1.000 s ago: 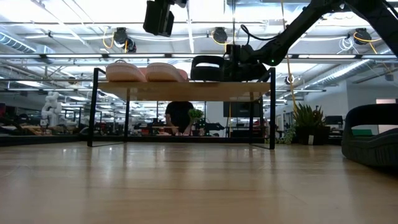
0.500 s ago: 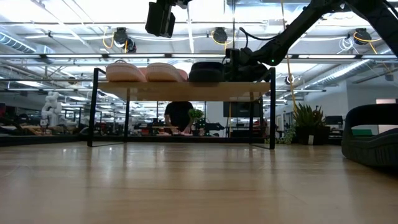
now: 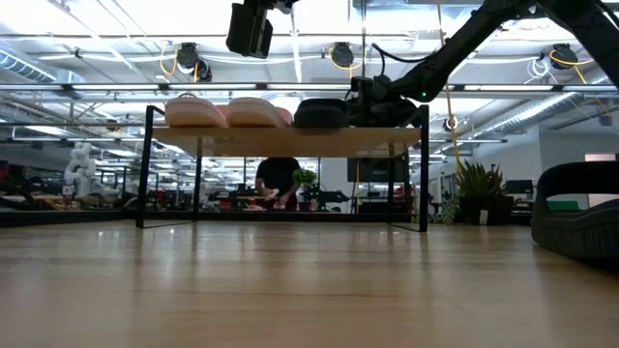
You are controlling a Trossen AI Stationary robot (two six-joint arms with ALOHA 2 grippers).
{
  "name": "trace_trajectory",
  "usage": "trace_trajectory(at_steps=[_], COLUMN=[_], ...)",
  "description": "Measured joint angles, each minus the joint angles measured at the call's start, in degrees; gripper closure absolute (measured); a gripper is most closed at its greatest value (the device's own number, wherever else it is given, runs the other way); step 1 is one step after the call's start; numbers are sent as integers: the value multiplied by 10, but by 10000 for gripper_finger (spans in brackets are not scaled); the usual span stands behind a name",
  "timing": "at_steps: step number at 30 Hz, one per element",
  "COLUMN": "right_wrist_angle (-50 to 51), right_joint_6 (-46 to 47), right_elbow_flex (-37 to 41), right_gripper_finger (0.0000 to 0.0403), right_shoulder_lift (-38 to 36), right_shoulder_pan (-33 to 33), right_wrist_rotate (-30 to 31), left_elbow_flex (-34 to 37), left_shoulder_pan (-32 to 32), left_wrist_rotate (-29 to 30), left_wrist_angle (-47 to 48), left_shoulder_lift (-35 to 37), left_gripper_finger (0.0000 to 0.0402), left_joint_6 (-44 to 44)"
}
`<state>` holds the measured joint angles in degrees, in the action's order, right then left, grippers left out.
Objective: Pick and place slides into the shelf
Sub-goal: Put the left black slides on the shelf
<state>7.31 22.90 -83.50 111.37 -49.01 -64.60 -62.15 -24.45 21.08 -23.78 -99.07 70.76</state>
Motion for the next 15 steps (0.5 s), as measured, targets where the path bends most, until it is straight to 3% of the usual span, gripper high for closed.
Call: trace_trajectory(at_steps=[15], right_wrist_angle=[11], right_joint_6=[-13], right_elbow_flex=[0], right_gripper_finger=[319], right_shoulder_lift=[0], right_shoulder_pan=[0], right_wrist_rotate=[3], left_elbow_flex=[0], left_shoulder_pan=[0], left_wrist_rotate=[0], left_wrist_angle=[0], left_shoulder_lift=[0], left_gripper_finger=[238], left_joint_6=[-1])
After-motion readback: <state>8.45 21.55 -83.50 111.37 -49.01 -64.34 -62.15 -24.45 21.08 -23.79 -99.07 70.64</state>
